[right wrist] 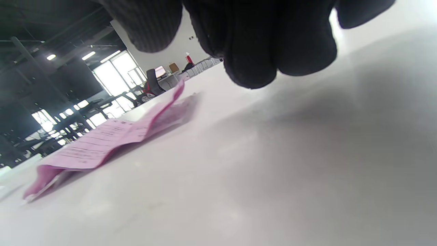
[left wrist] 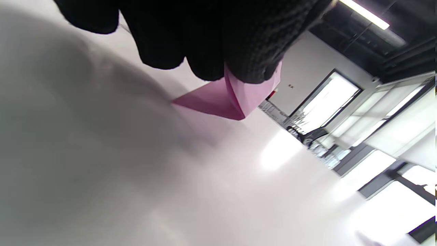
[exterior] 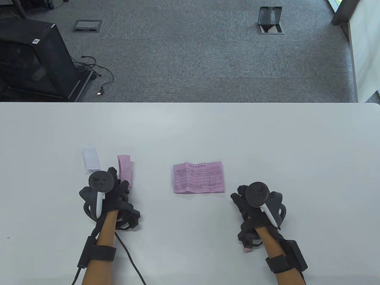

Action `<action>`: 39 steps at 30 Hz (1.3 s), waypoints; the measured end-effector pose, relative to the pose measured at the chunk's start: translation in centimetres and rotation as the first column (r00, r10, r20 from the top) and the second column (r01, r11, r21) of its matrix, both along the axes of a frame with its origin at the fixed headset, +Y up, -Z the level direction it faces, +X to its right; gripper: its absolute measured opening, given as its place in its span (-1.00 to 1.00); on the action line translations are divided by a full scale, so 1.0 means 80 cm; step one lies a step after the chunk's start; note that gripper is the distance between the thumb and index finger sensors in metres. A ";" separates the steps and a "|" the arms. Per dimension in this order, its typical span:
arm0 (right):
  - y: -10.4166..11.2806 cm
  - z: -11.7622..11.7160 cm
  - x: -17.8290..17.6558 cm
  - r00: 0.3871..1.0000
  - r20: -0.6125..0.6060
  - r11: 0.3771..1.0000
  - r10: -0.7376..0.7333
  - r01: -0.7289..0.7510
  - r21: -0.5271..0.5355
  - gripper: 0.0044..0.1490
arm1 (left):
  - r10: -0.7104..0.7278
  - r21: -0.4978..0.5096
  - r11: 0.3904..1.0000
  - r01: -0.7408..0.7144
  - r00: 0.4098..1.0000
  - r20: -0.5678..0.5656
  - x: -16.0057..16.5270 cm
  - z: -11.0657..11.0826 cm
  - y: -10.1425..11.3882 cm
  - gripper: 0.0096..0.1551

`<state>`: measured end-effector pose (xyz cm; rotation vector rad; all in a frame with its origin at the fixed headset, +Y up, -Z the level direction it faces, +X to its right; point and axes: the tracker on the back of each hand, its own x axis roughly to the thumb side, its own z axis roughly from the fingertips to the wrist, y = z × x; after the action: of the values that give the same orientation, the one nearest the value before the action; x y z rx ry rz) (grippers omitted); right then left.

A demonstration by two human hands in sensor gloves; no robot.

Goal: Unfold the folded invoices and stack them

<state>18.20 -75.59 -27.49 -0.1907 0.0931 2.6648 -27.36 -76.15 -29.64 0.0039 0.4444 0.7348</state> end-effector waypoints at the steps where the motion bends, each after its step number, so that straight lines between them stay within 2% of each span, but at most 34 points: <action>1: 0.003 0.002 -0.003 1.000 -0.015 1.000 -0.024 0.024 0.011 -0.31 | 0.034 0.034 0.999 -0.035 0.999 0.028 0.001 0.004 0.007 -0.21; 4: 0.018 0.016 -0.023 0.985 -0.122 0.989 -0.122 0.132 0.072 -0.31 | 0.138 0.147 0.976 -0.162 0.977 0.161 0.019 0.026 0.033 -0.29; 7: 0.036 0.040 -0.050 0.959 -0.247 0.974 -0.137 0.175 0.140 -0.30 | 0.231 0.167 0.940 -0.298 0.914 0.334 0.053 0.053 0.051 -0.40; 11: 0.050 0.072 -0.079 0.899 -0.411 0.947 -0.149 0.249 0.204 -0.30 | 0.292 0.112 0.919 -0.378 0.844 0.451 0.102 0.077 0.046 -0.50; 15: 0.048 0.087 -0.091 0.827 -0.480 0.913 -0.292 0.390 0.117 -0.28 | 0.336 0.071 0.902 -0.426 0.796 0.504 0.145 0.090 0.034 -0.56; 18: 0.042 0.089 -0.093 0.788 -0.462 0.878 -0.406 0.477 0.041 -0.27 | 0.323 0.077 0.898 -0.432 0.769 0.551 0.172 0.101 0.029 -0.57; 21: 0.038 0.090 -0.091 0.766 -0.427 0.842 -0.480 0.539 0.020 -0.26 | 0.235 0.137 0.919 -0.371 0.791 0.565 0.189 0.111 0.027 -0.56; 28: 0.028 0.097 -0.099 0.832 -0.356 0.888 -0.426 0.460 0.012 -0.08 | 0.087 0.192 0.952 -0.239 0.812 0.577 0.205 0.120 0.023 -0.56; 34: 0.021 0.096 -0.100 0.850 -0.288 0.892 -0.441 0.452 -0.030 0.07 | -0.048 0.256 0.955 -0.153 0.767 0.640 0.223 0.128 0.020 -0.56; 36: 0.019 0.093 -0.097 0.844 -0.278 0.883 -0.459 0.467 -0.041 0.08 | -0.052 0.247 0.956 -0.156 0.741 0.670 0.227 0.129 0.018 -0.57; 39: 0.015 0.090 -0.097 0.836 -0.268 0.874 -0.479 0.481 -0.061 -0.03 | -0.074 0.243 0.961 -0.135 0.717 0.693 0.231 0.130 0.016 -0.54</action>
<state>10.43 -74.38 -20.27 0.1904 0.1912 2.1669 -8.88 -74.86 -19.21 -0.0180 -0.4000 0.7682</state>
